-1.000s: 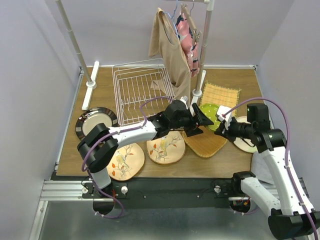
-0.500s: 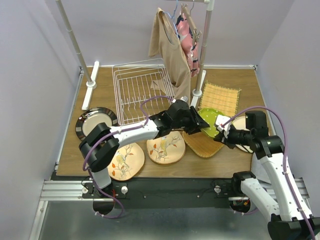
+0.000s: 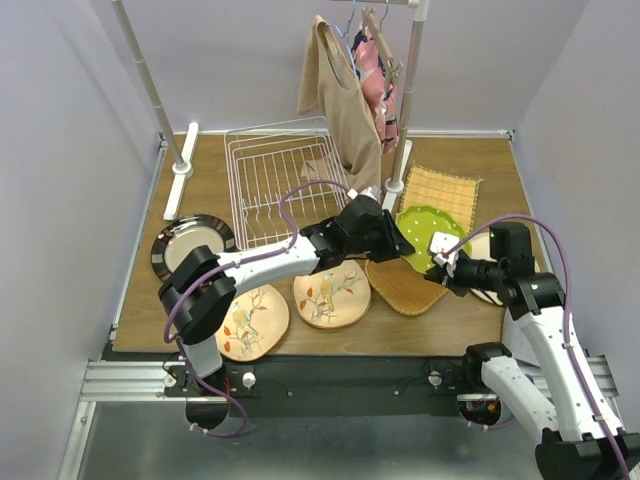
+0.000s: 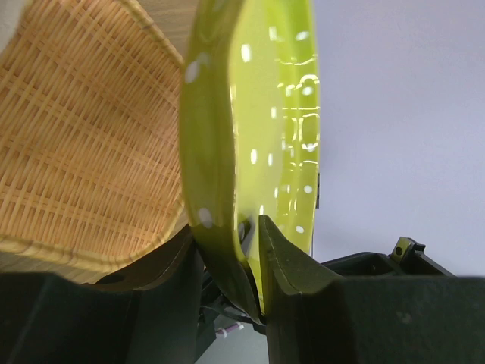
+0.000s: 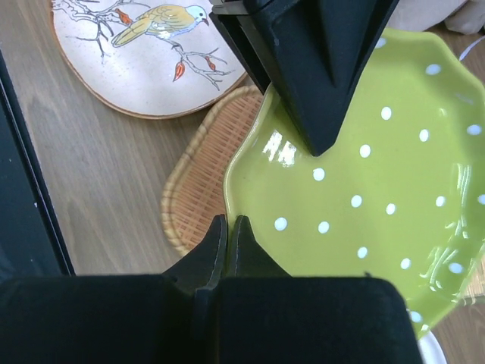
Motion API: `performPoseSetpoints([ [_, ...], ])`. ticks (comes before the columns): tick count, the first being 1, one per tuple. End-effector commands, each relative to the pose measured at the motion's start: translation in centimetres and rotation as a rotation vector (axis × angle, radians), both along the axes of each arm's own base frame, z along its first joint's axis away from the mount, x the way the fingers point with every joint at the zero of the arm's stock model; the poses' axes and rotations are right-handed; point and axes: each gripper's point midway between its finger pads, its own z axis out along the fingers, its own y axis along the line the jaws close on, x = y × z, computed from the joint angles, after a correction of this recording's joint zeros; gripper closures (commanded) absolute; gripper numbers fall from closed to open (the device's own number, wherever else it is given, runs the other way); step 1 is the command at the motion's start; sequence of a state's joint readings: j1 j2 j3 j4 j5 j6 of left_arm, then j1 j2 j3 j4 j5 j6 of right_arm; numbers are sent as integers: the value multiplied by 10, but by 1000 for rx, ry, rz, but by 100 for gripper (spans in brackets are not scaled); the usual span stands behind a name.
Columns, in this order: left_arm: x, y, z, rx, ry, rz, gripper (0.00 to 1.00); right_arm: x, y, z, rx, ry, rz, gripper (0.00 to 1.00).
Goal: Load the plates into the dish rack
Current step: Pass the plate from the right arm to the left, then insert the plate into the dish rack
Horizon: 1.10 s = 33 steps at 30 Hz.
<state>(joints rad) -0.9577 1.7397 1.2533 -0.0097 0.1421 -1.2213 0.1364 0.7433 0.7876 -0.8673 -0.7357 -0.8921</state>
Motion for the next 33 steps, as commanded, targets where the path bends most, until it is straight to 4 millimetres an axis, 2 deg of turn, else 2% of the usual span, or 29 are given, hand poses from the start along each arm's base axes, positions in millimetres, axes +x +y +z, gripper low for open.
performPoseSetpoints([
  [1,17,-10,19,2,-167,-7,88,-12,29,18,129,-48,157,100],
  [3,17,-12,20,0,-171,-13,99,-12,32,20,138,-51,167,99],
  [7,17,-13,29,-23,-204,-25,100,-14,37,22,166,-34,177,99],
  [9,17,-11,34,-55,-239,-28,100,-13,39,24,186,-25,174,90],
  [10,15,-9,43,-81,-262,-32,100,-14,40,23,199,-4,164,85],
  [11,13,-10,54,-123,-296,-44,100,-13,41,24,207,-3,163,73],
  [12,11,-7,46,-122,-297,-49,100,-15,42,24,217,6,163,68],
  [14,7,-3,64,-192,-346,-61,100,-14,43,25,233,21,144,55],
  [15,2,0,55,-195,-335,-76,100,-13,42,24,236,27,133,51],
  [17,-1,6,63,-225,-356,-76,100,-11,42,26,249,45,105,34],
  [20,-2,13,63,-227,-380,-82,100,-7,41,29,261,62,65,27],
  [23,-3,18,62,-239,-392,-88,100,-3,41,36,285,79,18,26],
  [27,-7,29,68,-260,-430,-101,100,20,30,40,314,124,-178,18],
  [28,-8,33,78,-276,-450,-98,100,22,28,39,333,160,-233,16],
  [30,-7,43,80,-281,-478,-102,100,33,21,42,348,163,-321,11],
  [31,-8,49,89,-293,-503,-102,100,34,20,46,373,183,-357,10],
  [33,-11,58,85,-281,-526,-125,100,43,13,55,397,170,-423,3],
])
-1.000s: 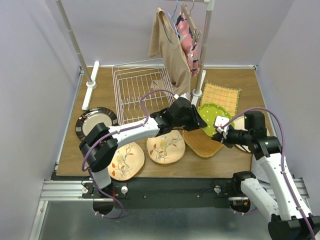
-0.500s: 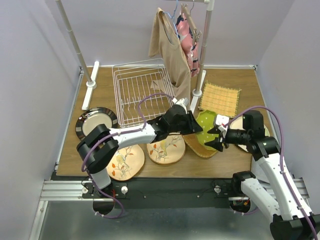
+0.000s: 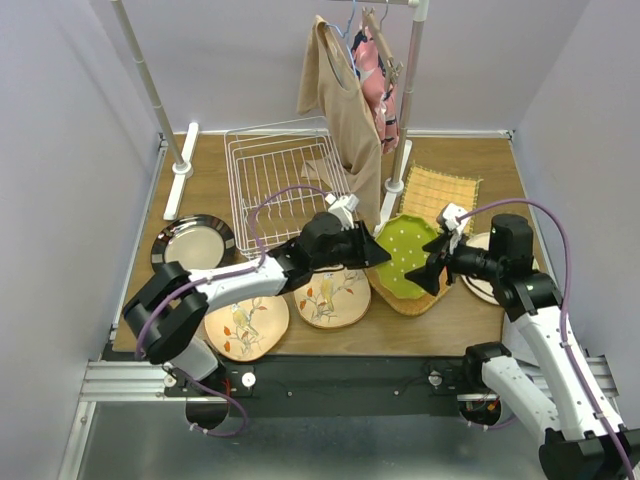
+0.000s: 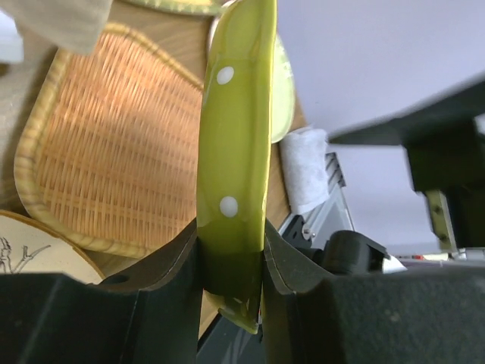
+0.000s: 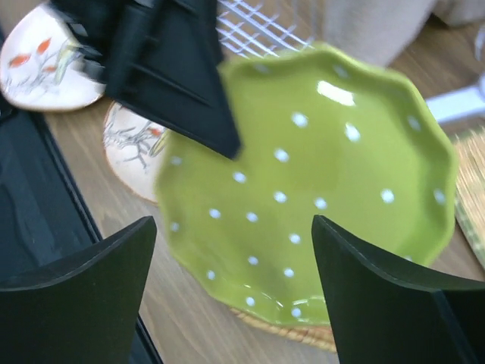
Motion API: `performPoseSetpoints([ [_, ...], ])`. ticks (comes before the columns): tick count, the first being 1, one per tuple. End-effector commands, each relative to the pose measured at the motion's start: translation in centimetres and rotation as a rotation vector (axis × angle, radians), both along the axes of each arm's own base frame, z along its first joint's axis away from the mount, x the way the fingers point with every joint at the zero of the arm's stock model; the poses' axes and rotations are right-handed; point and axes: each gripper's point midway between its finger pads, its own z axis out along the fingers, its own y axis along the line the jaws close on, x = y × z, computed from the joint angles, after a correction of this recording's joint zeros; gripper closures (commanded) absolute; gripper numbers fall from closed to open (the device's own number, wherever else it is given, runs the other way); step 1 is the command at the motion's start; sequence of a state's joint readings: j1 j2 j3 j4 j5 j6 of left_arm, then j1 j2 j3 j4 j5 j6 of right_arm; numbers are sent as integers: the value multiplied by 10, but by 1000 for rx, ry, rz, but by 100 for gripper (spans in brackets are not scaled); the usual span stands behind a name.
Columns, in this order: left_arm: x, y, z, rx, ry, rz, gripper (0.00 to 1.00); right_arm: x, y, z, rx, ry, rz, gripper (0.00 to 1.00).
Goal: Load the plates into the dish rack
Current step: Insert the plate into the dish rack
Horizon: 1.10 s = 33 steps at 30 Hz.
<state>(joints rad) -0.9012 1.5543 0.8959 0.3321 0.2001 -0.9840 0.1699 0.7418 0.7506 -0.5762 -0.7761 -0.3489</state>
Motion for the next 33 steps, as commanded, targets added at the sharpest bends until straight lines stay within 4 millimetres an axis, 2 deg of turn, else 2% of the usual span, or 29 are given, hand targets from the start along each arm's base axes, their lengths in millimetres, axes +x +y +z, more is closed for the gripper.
performPoseSetpoints([
  [1,1,16,98,-237,-258,-53,100,35,-23,36,97,29,-311,0],
  [4,-3,31,91,-225,-280,-79,100,55,-40,60,150,26,-455,0],
  [5,0,41,99,-235,-303,-67,100,61,-48,78,170,-4,-497,0],
  [7,-5,51,95,-226,-315,-88,100,68,-54,85,191,10,-542,0],
  [8,-4,61,105,-239,-338,-76,100,72,-59,91,201,8,-571,0],
  [9,-7,66,100,-223,-328,-85,100,75,-61,90,207,20,-588,0],
  [11,-7,79,109,-207,-372,-75,100,84,-66,79,217,81,-630,0],
  [13,0,92,106,-156,-365,-46,100,95,-69,62,207,149,-666,0],
  [14,-1,100,112,-145,-395,-38,100,99,-69,56,203,173,-671,0],
  [15,5,110,107,-112,-378,-12,100,103,-69,53,200,191,-673,0],
  [17,6,125,117,-103,-403,19,100,109,-64,42,185,226,-634,0],
  [18,7,133,113,-77,-395,31,100,110,-62,42,181,230,-613,0],
  [20,13,151,125,-68,-427,77,100,108,-50,41,165,219,-503,0],
  [24,19,176,129,-34,-430,129,100,111,-43,33,156,222,-434,0],
  [28,30,199,136,-9,-441,193,100,120,-47,23,133,210,-449,0],
  [29,34,207,138,-4,-444,220,100,124,-55,20,135,209,-471,0],
  [32,42,220,149,3,-475,273,100,130,-61,13,115,193,-469,0],
  [33,47,229,145,31,-456,306,100,130,-62,9,114,199,-469,0],
])
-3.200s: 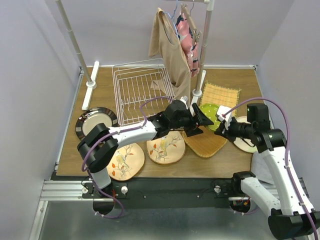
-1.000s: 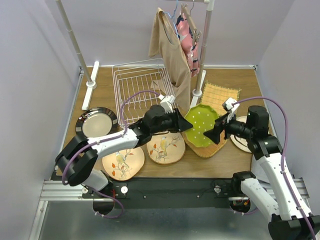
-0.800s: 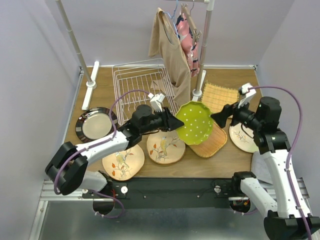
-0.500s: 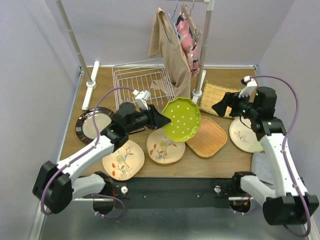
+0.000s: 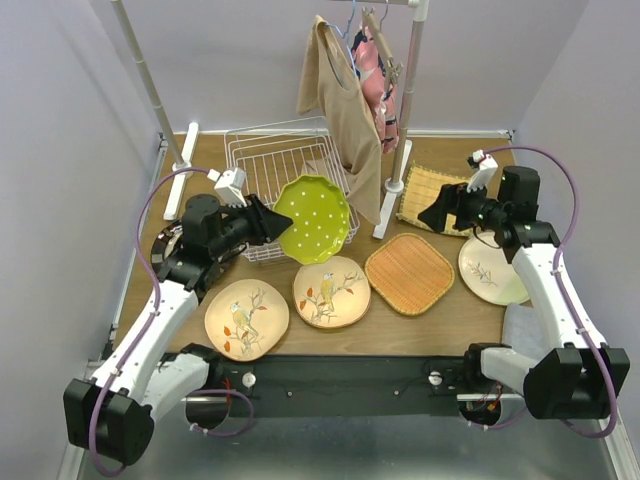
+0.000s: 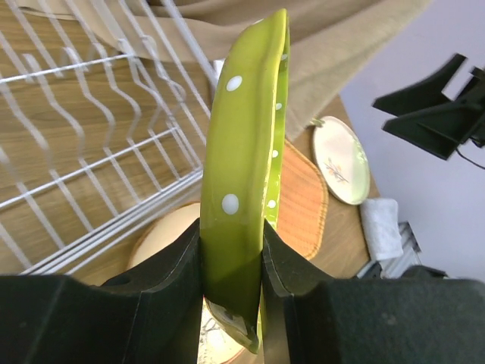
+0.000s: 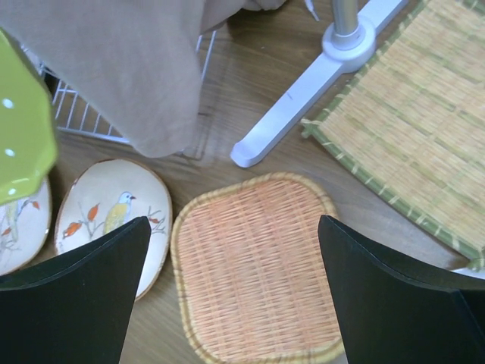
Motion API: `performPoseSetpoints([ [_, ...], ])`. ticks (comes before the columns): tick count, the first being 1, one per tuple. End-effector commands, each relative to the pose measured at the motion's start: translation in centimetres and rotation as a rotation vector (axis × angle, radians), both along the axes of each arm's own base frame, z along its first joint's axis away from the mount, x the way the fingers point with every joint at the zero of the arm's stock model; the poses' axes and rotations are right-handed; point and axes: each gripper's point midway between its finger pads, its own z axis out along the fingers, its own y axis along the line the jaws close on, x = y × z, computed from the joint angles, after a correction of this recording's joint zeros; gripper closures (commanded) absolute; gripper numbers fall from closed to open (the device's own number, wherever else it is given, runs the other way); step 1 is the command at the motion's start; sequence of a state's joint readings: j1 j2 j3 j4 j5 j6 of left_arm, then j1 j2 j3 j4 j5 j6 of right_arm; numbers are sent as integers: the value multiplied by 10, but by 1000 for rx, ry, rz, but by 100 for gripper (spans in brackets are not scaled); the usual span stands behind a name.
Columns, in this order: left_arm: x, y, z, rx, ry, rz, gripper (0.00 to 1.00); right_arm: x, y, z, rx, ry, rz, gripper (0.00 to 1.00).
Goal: Load the plates into the dish rack
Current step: Insert the plate into the dish rack
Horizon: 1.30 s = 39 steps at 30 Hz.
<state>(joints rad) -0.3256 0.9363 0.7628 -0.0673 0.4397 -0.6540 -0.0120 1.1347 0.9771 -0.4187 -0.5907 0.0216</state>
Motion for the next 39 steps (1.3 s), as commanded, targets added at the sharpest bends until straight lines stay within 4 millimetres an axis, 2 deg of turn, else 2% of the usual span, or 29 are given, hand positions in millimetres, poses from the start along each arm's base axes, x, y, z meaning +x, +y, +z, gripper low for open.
performPoseSetpoints([
  [1,11,22,72,-29,-192,58,100,10,-7,-5,-17,-47,27,0],
  [3,21,36,71,12,-185,115,100,12,-11,-9,-12,-48,24,0],
  [4,24,40,81,19,-203,134,100,11,-10,-12,-5,-43,32,0],
  [6,33,52,81,59,-200,187,100,11,-13,-15,-3,-40,26,0],
  [7,36,58,91,70,-219,213,100,10,-15,-17,-8,-40,24,0],
  [9,45,71,89,111,-205,276,100,10,-17,-17,-8,-42,18,0],
  [13,59,90,100,141,-217,377,100,6,-19,-22,-2,-37,17,0],
  [21,87,123,95,250,-170,531,100,4,-19,-25,9,-24,17,0],
  [25,95,137,96,296,-158,599,100,4,-20,-26,10,-20,10,0],
  [33,110,148,78,358,-100,642,100,7,-26,-27,8,-12,-13,0],
  [39,118,163,82,432,-89,693,100,7,-28,-26,7,-13,-25,0],
])
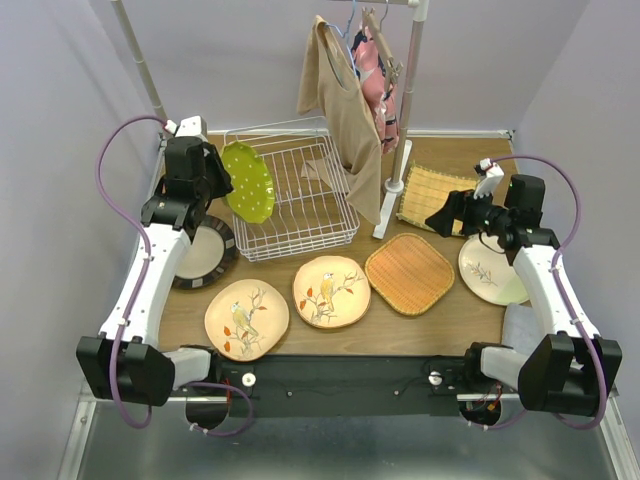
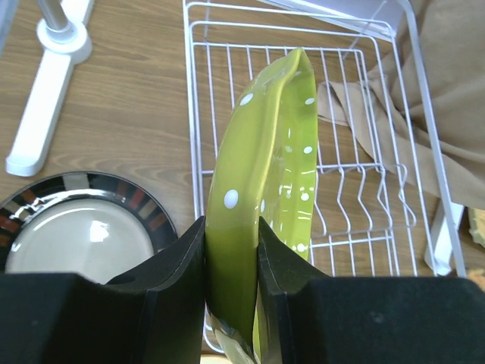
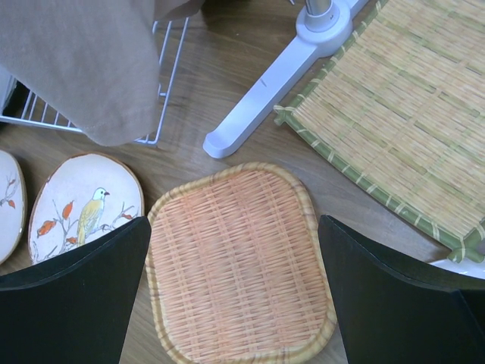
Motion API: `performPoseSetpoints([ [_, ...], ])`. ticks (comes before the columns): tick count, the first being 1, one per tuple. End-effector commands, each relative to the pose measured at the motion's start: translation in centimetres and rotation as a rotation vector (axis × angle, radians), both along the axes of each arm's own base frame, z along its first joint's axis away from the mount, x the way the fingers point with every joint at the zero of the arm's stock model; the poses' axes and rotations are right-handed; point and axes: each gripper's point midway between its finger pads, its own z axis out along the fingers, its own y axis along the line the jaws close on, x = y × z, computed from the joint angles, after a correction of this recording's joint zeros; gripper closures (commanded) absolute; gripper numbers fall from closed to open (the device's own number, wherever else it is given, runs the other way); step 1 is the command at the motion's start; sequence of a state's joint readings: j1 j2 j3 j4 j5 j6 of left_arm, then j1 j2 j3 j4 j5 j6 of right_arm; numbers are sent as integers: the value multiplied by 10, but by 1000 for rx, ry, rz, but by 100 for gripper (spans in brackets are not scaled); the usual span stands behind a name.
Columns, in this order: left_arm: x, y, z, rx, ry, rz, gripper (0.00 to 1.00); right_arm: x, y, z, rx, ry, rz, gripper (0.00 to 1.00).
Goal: Load the plates into the dish rack
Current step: Insert the plate into the dish rack
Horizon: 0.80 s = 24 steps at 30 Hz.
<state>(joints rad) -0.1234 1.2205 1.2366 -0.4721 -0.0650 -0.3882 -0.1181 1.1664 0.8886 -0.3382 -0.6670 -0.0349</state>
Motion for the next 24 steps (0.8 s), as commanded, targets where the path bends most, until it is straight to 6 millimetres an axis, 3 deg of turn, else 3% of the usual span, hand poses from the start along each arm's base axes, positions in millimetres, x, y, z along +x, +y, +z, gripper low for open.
performPoseSetpoints([
  [1,17,19,62,41,-169,81,100,1,-3,3,2,-16,-8,0],
  [15,23,46,65,183,-114,178,100,3,-6,2,-4,-15,-23,0],
  [24,22,45,54,228,-44,221,100,3,-7,0,-5,-10,-27,0],
])
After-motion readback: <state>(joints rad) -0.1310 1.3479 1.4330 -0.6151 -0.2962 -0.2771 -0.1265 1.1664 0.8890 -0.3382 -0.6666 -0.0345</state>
